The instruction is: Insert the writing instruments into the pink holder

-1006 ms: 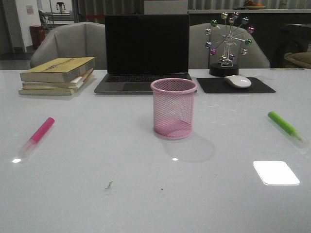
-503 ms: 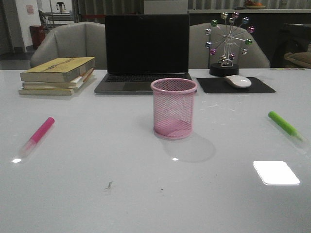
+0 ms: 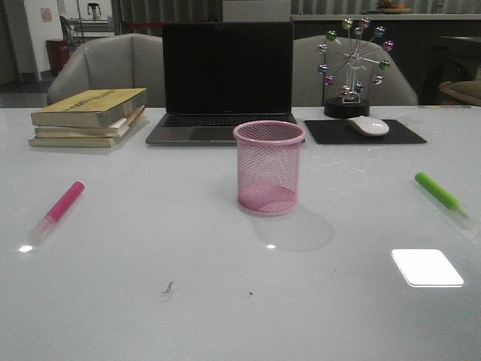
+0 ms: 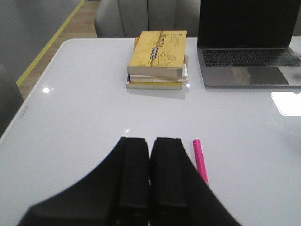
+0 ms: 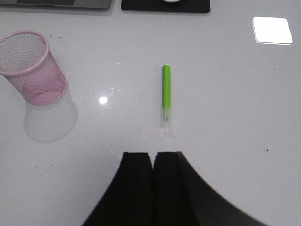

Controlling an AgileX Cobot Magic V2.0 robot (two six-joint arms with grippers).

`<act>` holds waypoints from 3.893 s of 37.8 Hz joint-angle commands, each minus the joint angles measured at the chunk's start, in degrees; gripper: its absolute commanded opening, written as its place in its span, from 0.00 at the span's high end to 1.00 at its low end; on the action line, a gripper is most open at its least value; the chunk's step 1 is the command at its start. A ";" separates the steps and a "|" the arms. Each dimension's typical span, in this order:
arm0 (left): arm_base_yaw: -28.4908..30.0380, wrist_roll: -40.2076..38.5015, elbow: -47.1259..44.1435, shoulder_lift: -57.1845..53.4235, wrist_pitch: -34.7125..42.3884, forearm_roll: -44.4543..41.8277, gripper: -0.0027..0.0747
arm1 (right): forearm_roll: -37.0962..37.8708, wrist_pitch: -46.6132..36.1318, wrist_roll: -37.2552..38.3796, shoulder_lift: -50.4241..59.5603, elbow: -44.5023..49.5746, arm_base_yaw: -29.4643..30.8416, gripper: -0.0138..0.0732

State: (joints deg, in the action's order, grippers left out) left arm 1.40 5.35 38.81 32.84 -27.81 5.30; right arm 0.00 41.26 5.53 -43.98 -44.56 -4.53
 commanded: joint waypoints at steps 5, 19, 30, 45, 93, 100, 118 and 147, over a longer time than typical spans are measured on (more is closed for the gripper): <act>0.12 -0.07 1.62 0.41 8.21 3.10 0.77 | 0.99 -0.53 -0.10 -0.40 -1.98 -0.07 0.79; 0.12 -0.07 1.62 0.41 8.21 4.48 0.45 | 2.88 -0.38 -0.11 -0.45 -1.98 -0.07 0.40; 0.12 -0.07 1.62 0.41 8.21 4.48 0.46 | 2.88 -1.44 -0.11 -0.67 -1.98 -0.07 0.41; 0.12 -0.07 1.62 0.41 7.83 4.48 0.46 | 2.82 1.28 1.03 -16.11 -8.22 0.27 0.41; 0.12 -0.07 1.62 0.41 6.79 4.48 0.46 | 2.88 10.35 -0.29 -73.33 -52.60 4.38 0.41; 0.12 -0.07 1.62 0.41 6.34 4.48 0.46 | 2.83 8.80 -0.29 -75.62 -52.60 4.38 0.41; 0.12 -0.07 1.62 0.41 6.22 4.48 0.46 | 2.83 7.42 -0.29 -78.25 -52.60 4.38 0.41; 0.12 -0.07 1.62 0.41 6.22 4.48 0.46 | 2.83 8.43 -0.29 -79.08 -52.60 4.17 0.81</act>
State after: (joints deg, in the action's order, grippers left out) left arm 1.40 5.39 38.81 32.84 -25.72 8.95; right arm 1.54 50.25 5.78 -126.09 -96.54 -0.42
